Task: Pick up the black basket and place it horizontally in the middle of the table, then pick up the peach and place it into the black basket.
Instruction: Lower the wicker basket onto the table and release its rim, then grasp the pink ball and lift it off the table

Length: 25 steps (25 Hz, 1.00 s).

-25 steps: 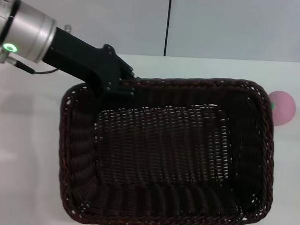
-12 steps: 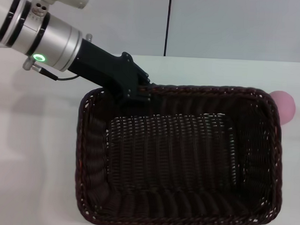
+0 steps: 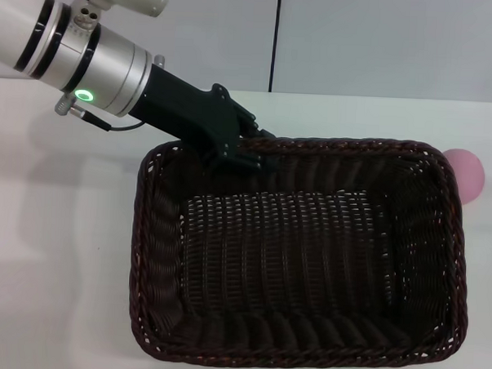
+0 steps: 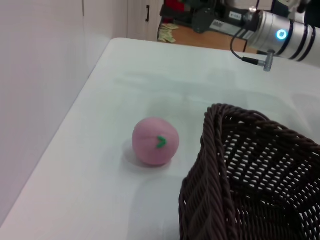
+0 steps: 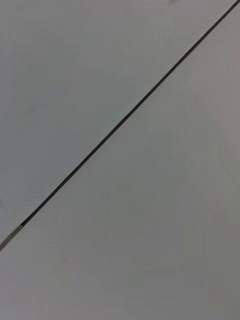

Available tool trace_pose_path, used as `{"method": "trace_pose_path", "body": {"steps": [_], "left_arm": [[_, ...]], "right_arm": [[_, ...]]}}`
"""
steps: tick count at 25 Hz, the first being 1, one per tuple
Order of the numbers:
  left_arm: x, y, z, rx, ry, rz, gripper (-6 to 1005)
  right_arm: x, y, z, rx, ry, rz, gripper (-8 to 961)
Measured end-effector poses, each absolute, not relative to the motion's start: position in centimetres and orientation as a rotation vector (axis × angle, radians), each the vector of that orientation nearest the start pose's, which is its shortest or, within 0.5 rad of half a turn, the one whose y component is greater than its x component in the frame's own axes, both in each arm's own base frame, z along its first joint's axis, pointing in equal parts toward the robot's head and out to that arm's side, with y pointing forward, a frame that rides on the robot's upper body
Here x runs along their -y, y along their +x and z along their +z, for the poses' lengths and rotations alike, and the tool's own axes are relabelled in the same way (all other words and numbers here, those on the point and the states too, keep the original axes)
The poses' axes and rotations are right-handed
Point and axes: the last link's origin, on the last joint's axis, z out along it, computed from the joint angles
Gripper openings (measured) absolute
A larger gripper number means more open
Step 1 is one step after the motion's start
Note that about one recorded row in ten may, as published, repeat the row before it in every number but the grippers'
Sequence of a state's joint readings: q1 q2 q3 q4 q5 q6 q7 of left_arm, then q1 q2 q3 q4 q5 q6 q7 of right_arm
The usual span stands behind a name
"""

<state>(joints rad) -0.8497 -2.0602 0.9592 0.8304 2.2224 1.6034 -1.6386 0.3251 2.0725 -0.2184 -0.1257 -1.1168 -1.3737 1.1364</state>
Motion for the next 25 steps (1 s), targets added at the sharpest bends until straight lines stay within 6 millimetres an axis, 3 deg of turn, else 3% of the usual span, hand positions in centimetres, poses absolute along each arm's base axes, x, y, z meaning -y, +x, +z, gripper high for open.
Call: {"method": "trace_pose_path", "body": {"steps": [10, 16, 21, 23, 25], "left_arm": [[-39.0, -14.5, -0.9, 0.235, -3.036, -0.291, 462], [-39.1, -14.8, -0.3, 0.262, -2.972, -0.426, 707], [-39.5, -16.7, 0.7, 0.403, -2.788, -0.597, 749], [-39.8, -19.1, 1.6, 0.545, -2.582, -0.730, 746], [-39.8, -20.0, 1.9, 0.589, -2.515, -0.764, 744]], "right_arm": [[-28.1, 38.5, 6.1, -1.060, -1.151, 1.327, 688], [-28.2, 38.4, 6.0, -1.062, -1.155, 1.329, 680], [-28.8, 37.8, 6.1, -1.034, -1.263, 1.304, 673], [-29.6, 37.3, 6.7, -1.011, -1.391, 1.263, 670], [-30.1, 36.9, 7.2, -1.004, -1.476, 1.239, 667]]}}
